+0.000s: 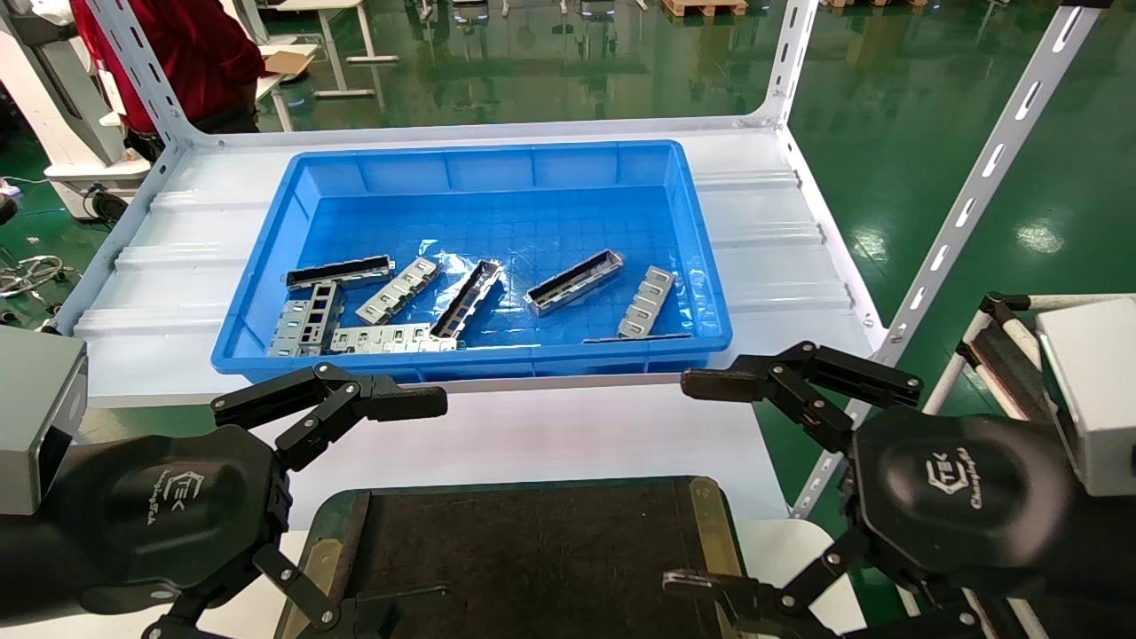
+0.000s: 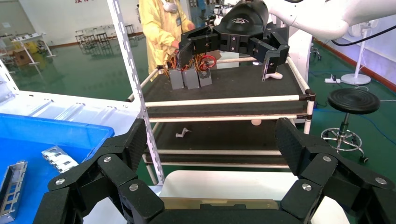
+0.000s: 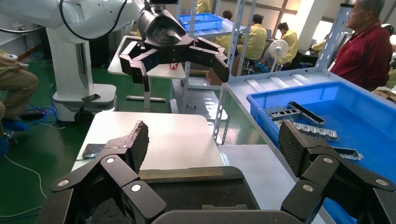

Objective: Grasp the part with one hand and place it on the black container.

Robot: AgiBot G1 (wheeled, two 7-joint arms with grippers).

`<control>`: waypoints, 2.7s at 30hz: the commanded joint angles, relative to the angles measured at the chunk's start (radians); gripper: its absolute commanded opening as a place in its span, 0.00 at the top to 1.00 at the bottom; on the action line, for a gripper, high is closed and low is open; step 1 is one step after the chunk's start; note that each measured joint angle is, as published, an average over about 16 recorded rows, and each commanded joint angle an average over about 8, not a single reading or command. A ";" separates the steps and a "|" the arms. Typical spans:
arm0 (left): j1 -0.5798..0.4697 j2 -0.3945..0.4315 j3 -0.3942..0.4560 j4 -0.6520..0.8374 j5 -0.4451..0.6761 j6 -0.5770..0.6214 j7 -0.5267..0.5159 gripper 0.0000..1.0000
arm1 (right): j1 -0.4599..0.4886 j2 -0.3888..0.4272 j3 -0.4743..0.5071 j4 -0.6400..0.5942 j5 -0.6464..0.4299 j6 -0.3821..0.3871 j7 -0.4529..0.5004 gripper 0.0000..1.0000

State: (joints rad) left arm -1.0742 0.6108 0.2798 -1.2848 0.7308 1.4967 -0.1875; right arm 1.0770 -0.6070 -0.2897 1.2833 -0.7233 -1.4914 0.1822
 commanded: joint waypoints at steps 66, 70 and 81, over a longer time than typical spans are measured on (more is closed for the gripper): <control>-0.188 0.211 0.112 0.164 0.258 -0.198 0.007 0.00 | -0.001 -0.004 0.007 -0.001 -0.005 -0.004 0.003 0.00; -0.240 0.266 0.140 0.232 0.309 -0.218 0.023 0.00 | -0.001 -0.003 0.007 -0.001 -0.005 -0.004 0.003 0.00; -0.393 0.446 0.205 0.484 0.449 -0.338 0.070 0.00 | -0.001 -0.003 0.006 -0.001 -0.004 -0.003 0.003 0.00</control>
State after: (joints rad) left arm -1.4621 1.0553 0.4850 -0.7971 1.1780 1.1587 -0.1144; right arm 1.0760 -0.6100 -0.2835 1.2825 -0.7276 -1.4947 0.1850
